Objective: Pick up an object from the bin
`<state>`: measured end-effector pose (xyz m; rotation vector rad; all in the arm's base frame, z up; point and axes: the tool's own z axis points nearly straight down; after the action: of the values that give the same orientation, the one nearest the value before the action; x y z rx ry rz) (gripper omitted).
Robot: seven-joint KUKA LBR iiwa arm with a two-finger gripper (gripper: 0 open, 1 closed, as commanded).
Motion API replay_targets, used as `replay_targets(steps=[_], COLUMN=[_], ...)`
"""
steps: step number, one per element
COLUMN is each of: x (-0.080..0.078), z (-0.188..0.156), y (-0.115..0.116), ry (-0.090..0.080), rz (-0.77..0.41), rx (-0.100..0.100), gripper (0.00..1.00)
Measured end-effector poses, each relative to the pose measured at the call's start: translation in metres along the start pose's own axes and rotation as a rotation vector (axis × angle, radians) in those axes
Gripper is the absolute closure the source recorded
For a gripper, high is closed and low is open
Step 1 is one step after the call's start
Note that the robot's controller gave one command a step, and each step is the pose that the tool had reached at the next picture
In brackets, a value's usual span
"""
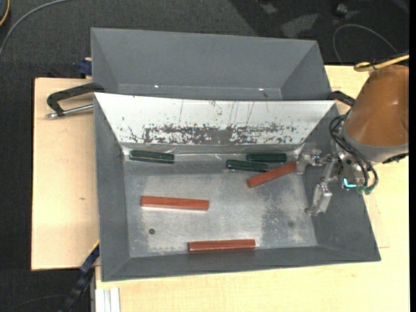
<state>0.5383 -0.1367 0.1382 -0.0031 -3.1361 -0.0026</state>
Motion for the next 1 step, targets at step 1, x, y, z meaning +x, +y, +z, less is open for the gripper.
replay_targets(steps=[1], x=[-0.0594], z=[0.0611], y=[0.0317], ry=[-0.011], rz=[-0.013], rx=[-0.001], gripper=[0.00])
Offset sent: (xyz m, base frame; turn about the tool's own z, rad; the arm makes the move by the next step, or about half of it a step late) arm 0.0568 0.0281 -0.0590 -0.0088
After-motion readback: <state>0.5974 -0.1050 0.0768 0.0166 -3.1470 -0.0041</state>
